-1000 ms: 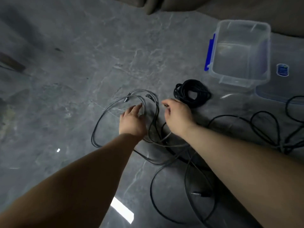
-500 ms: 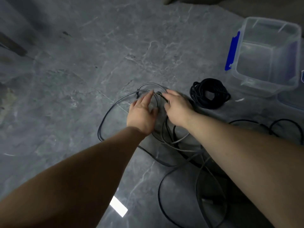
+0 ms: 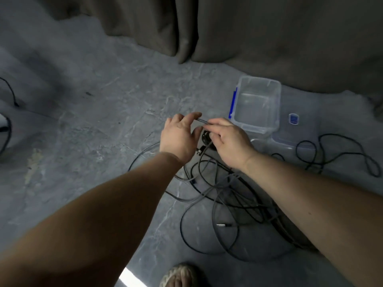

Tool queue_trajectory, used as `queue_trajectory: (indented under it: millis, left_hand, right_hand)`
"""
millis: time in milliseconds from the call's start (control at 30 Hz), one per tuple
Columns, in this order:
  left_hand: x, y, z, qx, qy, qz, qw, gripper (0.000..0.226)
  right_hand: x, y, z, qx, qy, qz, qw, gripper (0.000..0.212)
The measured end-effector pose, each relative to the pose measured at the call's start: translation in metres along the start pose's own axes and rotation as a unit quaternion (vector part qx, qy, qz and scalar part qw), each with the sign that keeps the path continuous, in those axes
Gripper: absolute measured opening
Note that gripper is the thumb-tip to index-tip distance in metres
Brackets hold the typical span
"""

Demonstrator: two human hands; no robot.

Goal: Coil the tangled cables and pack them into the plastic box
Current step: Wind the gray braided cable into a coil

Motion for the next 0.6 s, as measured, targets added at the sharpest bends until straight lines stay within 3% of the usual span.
queue_trajectory:
  millis: [200, 333, 367, 500, 600]
  left_hand:
    - [0.030, 0.070, -0.069, 0.023, 0.005, -0.021, 0.999, 0.026]
    - [0.059, 0.097, -0.110, 0.141, 0.024, -0.007, 0.990, 0.019]
    - [0.069, 0.103, -0.126, 0.187, 0.021, -0.001, 0.982, 0.021]
    - [0.100, 0.120, -0.185, 0.357, 0.047, 0.037, 0.932, 0.023]
    - [0.110, 0.119, -0.212, 0.445, 0.084, 0.050, 0.890, 0.021]
  right_hand:
    - [0.064, 0.080, 0.047, -0.040, 0.013, -0.077, 0.996, 0.028]
    - [0.104, 0.130, 0.066, -0.139, -0.020, -0.159, 0.977, 0.013]
    - [0.118, 0.143, 0.072, -0.166, -0.025, -0.178, 0.970, 0.007]
    - [0.163, 0.179, 0.080, -0.271, -0.057, -0.248, 0.928, 0.027]
    - [0.185, 0.192, 0.069, -0.282, -0.102, -0.277, 0.913, 0.031]
Point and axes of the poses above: each hand's wrist, its own x-axis away from the middle knuckle, its own y-axis out of the back of the hand, z = x × y, the point moved 1 cm from there along -x, towards the middle knuckle, and after that the axes turned 9 degrees about -x, right-handed, at the moved point
